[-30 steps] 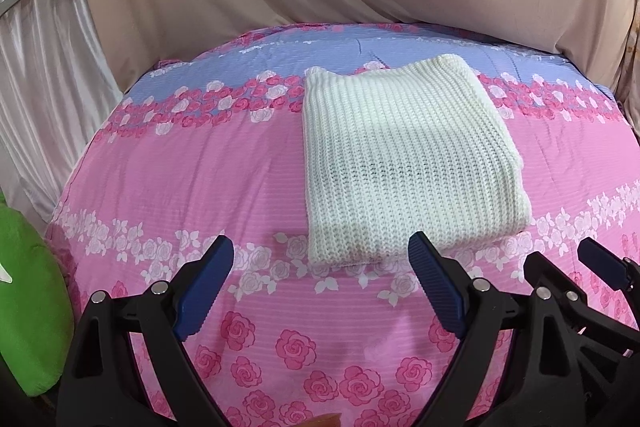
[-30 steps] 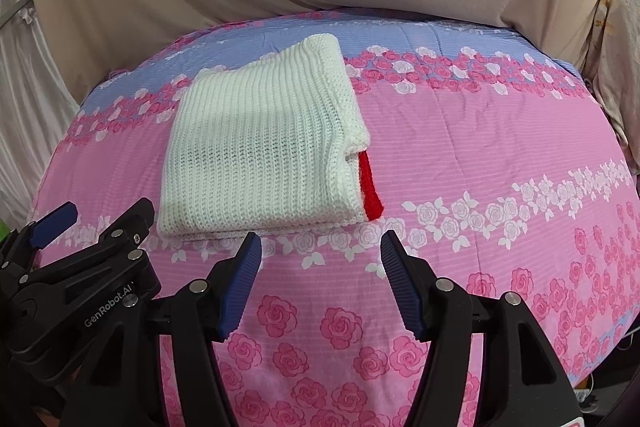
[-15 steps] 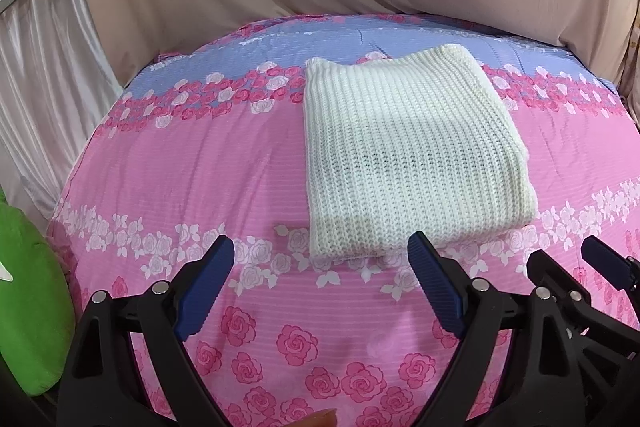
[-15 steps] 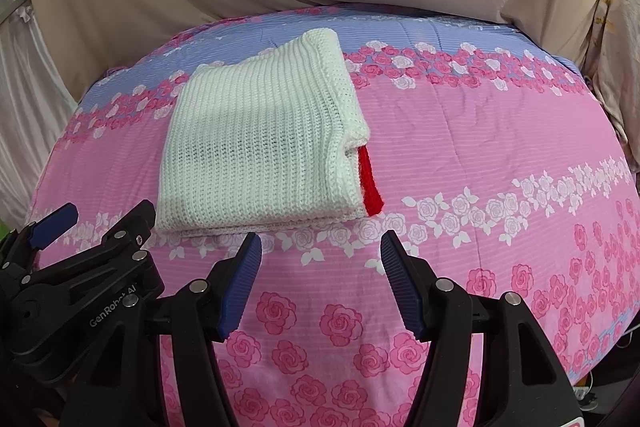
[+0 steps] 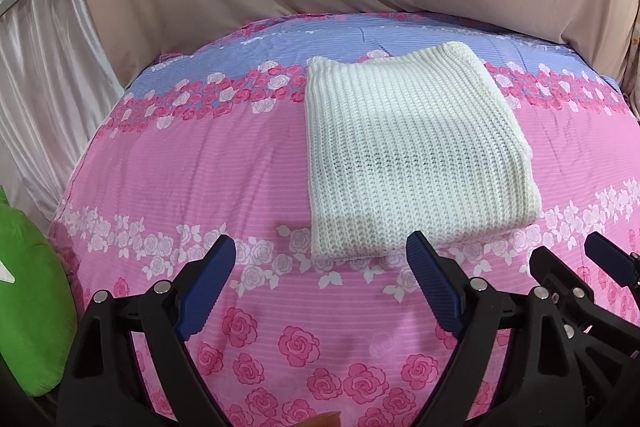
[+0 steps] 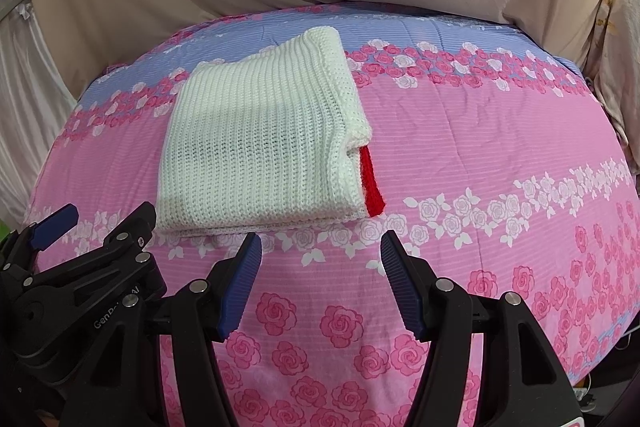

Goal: Fold small clothes

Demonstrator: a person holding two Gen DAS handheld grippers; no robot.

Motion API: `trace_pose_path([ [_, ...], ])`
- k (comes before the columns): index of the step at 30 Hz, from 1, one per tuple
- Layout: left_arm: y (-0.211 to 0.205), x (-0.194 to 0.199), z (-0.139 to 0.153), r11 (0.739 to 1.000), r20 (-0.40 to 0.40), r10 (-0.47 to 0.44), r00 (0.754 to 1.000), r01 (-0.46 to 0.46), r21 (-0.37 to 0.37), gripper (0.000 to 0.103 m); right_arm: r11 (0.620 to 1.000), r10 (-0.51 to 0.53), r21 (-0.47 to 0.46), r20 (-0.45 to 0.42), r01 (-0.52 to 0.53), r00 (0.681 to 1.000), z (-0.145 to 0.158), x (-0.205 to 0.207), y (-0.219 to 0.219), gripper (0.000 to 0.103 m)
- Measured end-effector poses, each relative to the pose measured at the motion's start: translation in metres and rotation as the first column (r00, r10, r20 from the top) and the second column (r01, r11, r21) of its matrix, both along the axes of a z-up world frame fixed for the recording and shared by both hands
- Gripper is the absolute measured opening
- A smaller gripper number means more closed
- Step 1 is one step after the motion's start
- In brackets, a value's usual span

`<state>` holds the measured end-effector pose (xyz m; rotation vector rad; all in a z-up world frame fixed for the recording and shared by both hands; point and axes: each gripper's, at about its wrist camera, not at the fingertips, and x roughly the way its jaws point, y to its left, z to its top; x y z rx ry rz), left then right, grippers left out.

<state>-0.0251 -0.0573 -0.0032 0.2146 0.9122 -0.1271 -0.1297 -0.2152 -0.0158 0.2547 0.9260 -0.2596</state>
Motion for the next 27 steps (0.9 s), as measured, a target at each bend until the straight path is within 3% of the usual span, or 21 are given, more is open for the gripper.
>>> trace_pose_path([
  [27,-0.0051,0.0052,-0.0012,1.000,-0.006,-0.002,1.000,0.002,0.009,0.082,1.000,0.018,-0.016,-0.006,-0.018,1.000,-0.0001,0.0053,-0.0057,0.061],
])
